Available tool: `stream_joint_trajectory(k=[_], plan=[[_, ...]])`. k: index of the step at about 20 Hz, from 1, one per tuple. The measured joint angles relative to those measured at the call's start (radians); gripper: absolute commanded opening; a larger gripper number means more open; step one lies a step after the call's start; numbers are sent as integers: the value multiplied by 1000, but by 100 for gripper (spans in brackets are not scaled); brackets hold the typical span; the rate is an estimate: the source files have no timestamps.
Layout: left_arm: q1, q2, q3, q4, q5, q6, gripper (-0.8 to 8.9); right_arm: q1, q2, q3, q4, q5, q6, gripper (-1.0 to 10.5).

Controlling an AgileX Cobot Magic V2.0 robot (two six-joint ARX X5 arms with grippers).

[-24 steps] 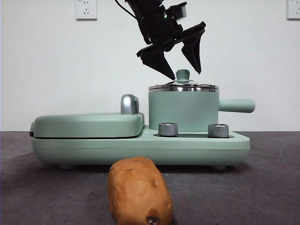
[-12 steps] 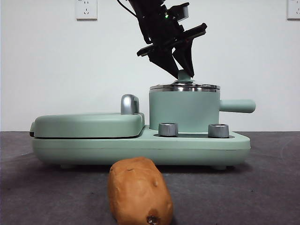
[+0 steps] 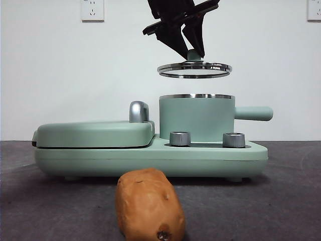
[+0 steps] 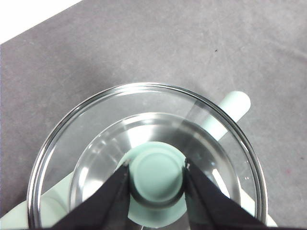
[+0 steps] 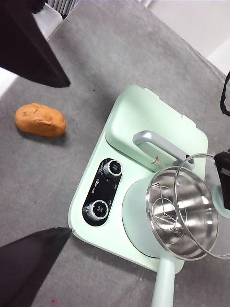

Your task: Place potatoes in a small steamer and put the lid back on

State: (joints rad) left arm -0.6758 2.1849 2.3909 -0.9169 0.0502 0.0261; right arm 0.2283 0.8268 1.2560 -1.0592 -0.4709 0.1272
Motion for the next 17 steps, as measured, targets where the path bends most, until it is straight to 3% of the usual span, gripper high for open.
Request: stream_joint_trajectory(k=[6,17], plan=[[32,-28,0,-44,1,-4,5,0,0,0,0,0,0,466],[313,-129,0,-137,-21,-7,6,0,0,0,0,0,0,466]])
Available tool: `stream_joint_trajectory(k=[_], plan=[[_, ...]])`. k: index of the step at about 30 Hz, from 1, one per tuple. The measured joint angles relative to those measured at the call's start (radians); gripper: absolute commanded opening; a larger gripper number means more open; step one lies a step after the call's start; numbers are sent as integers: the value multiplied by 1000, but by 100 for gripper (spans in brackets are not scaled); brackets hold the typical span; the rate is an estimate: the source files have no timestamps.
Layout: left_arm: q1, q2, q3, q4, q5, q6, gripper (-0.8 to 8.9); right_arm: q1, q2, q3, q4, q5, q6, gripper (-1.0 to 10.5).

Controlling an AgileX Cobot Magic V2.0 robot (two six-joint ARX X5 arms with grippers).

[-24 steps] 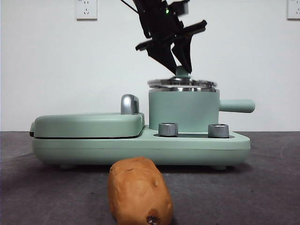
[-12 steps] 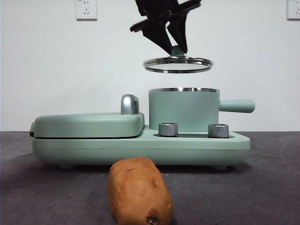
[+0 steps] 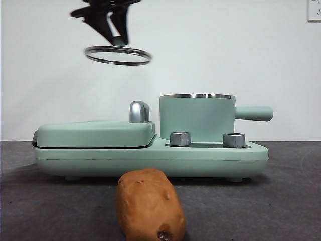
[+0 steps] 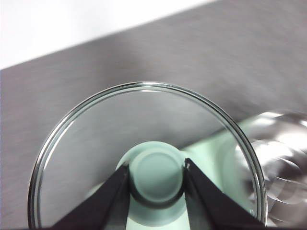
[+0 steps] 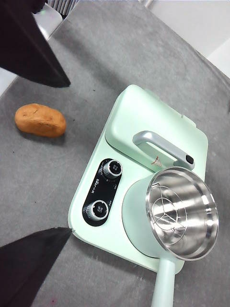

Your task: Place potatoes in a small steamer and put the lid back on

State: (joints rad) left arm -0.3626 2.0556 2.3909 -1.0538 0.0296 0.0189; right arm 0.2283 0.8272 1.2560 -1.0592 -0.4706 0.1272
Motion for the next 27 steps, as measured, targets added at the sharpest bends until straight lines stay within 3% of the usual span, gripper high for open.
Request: stream_joint_trajectory(k=[5,12,15,22,27], plan=[[80,-5,0,-30,-2,-8,6,0,0,0,0,0,0,466],[108,-5,0,-26,0,-8,6,21,29,0,-11,11,22,466],[110,-5,0,-23,-1,-8,6,89,75,0,-34,32,66,466],[110,-5,0,-23,0,-8,6,362,245,0,-40,250,189,466],[110,-5,0,-23,0,-8,6,532,402,0,-6,314,249,470]])
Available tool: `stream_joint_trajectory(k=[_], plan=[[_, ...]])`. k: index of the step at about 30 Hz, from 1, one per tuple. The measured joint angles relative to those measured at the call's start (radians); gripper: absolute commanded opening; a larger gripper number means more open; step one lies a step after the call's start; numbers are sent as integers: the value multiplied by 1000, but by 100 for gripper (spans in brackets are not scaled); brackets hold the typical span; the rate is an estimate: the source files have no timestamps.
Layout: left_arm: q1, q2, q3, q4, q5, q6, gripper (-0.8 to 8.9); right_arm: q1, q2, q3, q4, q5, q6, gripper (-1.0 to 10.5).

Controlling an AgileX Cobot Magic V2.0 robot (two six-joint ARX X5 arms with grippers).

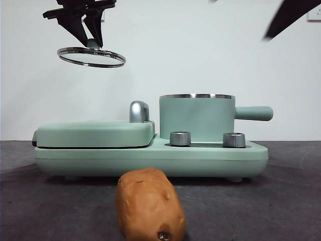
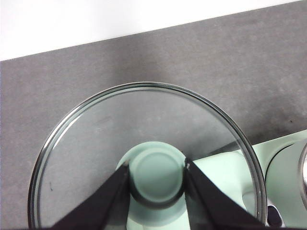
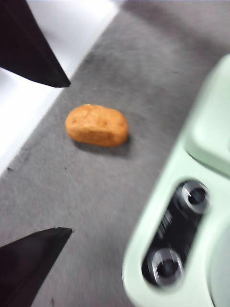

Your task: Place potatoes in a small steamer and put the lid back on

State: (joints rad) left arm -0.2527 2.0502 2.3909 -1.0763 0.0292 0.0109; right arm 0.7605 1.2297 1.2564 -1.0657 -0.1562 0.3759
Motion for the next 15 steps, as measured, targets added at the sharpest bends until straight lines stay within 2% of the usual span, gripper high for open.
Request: stream_joint_trajectory(k=[8,15], plan=[[0,0,0,0,0,0,6,183,282,0,105,23,53,498],[0,0,0,0,0,0,6,245,464,0,134,22,78,506]])
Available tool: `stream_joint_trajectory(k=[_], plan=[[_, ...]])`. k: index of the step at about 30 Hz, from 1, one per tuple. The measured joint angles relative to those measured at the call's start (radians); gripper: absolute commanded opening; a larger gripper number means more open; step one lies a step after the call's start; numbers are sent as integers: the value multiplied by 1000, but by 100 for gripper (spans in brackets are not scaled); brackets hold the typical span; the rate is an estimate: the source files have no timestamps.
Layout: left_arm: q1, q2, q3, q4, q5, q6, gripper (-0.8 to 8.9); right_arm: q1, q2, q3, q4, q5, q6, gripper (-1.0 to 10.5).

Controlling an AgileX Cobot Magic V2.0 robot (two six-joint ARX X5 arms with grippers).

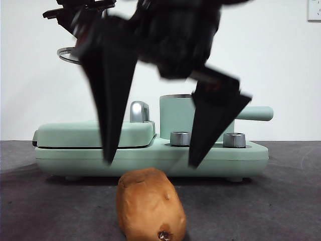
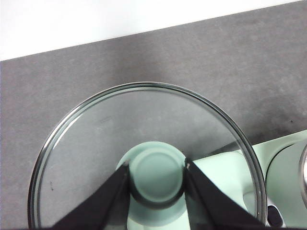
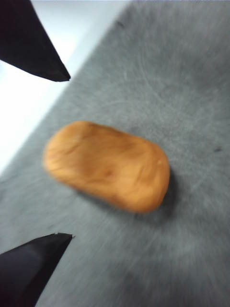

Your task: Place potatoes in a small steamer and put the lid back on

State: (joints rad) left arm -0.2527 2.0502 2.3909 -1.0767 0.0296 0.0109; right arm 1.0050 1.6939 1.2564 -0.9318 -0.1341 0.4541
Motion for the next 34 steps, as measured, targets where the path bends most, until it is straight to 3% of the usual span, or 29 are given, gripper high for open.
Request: stream_joint_trajectory(k=[7,14,17,21,25,34], plan=[[0,0,0,0,4,0,6,14,91,0,48,1,0,501],[0,0,0,0,21,-3,6,15,141,0,94,4,0,285],[0,0,0,0,21,-4,6,15,163,0,91,5,0,121],[0,0,0,0,22,-4,6,18,160,16,74,32,-4,92],[0,0,0,1,26,-4,6,-8,146,112,-42,42,-25,92],[0,0,0,2,26,-4,6,-163,119,521,-339,59,-125,92]])
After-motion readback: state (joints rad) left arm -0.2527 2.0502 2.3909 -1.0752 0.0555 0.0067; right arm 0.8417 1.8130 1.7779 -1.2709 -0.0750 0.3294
